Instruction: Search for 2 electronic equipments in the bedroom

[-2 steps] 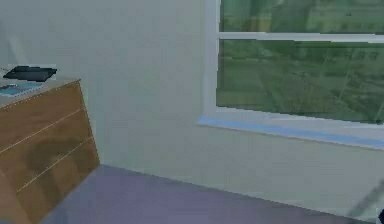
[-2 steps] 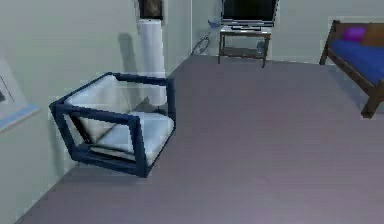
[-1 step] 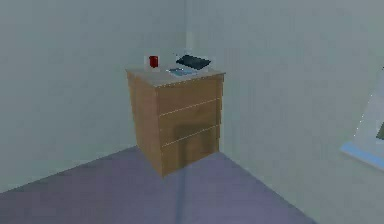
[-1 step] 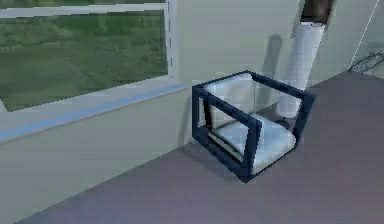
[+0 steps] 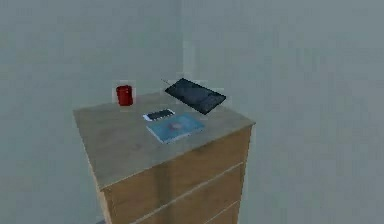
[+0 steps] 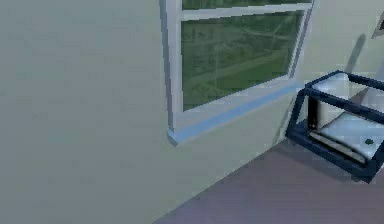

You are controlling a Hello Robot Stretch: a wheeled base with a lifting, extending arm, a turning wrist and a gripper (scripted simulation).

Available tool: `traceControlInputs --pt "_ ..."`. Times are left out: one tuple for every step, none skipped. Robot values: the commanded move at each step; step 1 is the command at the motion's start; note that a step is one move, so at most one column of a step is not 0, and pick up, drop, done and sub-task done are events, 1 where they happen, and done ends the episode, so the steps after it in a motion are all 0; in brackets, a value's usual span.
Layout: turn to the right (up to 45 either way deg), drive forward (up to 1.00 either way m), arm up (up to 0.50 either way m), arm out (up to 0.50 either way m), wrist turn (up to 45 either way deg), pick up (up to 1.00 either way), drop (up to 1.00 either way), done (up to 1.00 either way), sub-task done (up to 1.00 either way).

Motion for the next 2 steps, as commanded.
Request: traceControlInputs --pt "-18.0 0.00 0.00 0.00 0.0 0.00 0.00 0.00 0.00" --pt "0.0 0.05 0.00 0.00 0.0 0.00 0.00 0.00 0.00"
